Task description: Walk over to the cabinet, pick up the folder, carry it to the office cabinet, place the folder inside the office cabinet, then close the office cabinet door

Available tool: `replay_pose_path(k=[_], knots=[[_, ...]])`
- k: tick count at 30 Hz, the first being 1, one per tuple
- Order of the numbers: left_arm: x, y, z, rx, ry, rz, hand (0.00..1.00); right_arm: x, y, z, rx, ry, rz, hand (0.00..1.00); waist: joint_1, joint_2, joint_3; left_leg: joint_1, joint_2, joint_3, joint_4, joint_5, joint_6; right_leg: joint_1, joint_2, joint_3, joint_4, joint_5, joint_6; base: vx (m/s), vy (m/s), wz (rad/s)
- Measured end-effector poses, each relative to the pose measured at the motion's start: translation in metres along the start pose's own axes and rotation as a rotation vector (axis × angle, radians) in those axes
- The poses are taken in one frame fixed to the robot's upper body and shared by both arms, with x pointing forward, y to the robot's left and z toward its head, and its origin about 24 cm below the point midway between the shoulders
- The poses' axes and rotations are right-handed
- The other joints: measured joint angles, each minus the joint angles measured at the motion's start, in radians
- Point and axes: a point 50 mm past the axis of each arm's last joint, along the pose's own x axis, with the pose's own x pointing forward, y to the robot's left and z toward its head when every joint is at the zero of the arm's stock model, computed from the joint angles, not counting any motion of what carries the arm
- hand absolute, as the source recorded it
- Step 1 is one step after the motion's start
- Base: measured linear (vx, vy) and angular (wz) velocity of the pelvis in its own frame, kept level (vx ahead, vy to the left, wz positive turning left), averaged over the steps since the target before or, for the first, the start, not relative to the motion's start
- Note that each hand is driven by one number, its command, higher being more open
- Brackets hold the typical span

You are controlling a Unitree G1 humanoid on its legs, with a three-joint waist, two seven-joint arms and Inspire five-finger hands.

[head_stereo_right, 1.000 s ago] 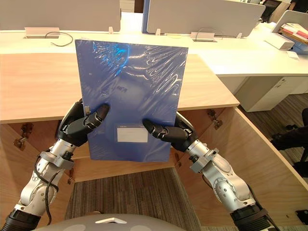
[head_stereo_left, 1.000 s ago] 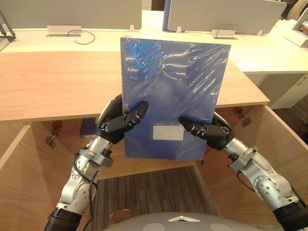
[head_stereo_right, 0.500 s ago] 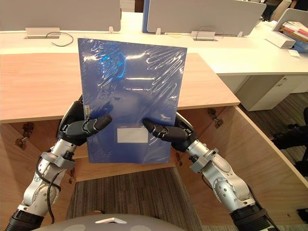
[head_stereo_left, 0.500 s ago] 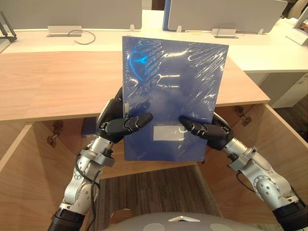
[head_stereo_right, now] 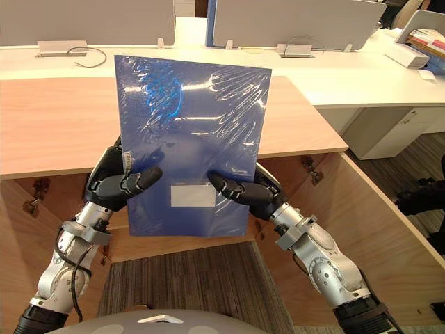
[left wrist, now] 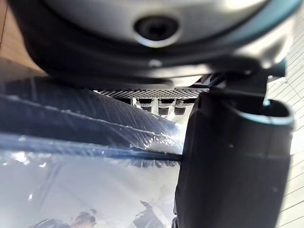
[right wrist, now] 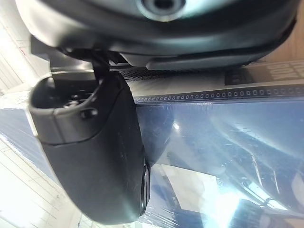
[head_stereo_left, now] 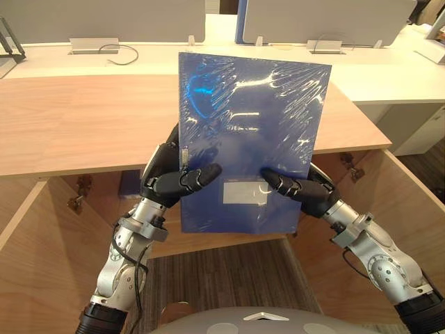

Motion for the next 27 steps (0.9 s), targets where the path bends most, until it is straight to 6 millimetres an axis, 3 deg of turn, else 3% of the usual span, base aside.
replay_pose_path(k=[20,24,27], knots=[[-0.018,0.006,-0.005,-0.026,0.025,0.047,1.00,-0.009,-0.001,-0.002,-0.002,0.006,-0.006,0.00,0.001,0.020,0.013,-0.004,0.005,0.000,0.033,-0.026,-0.001,0.000,0.001,0.012,0.005,0.000,0.001,0.00,0.002,-0.02],[-0.021,0.012,0.005,-0.030,-0.022,0.089,1.00,-0.010,-0.003,0.003,-0.004,-0.024,-0.003,0.00,0.001,0.023,0.015,-0.004,0.005,-0.001,0.034,-0.027,0.000,0.001,0.001,0.012,0.006,0.000,0.000,0.00,0.000,0.00],[-0.016,0.006,0.027,-0.022,-0.121,0.077,1.00,-0.009,-0.001,0.001,0.012,-0.043,0.010,0.00,0.000,0.023,0.015,-0.005,0.005,-0.003,0.033,-0.027,0.000,0.001,0.001,0.009,0.006,-0.001,0.000,0.00,-0.001,0.01]])
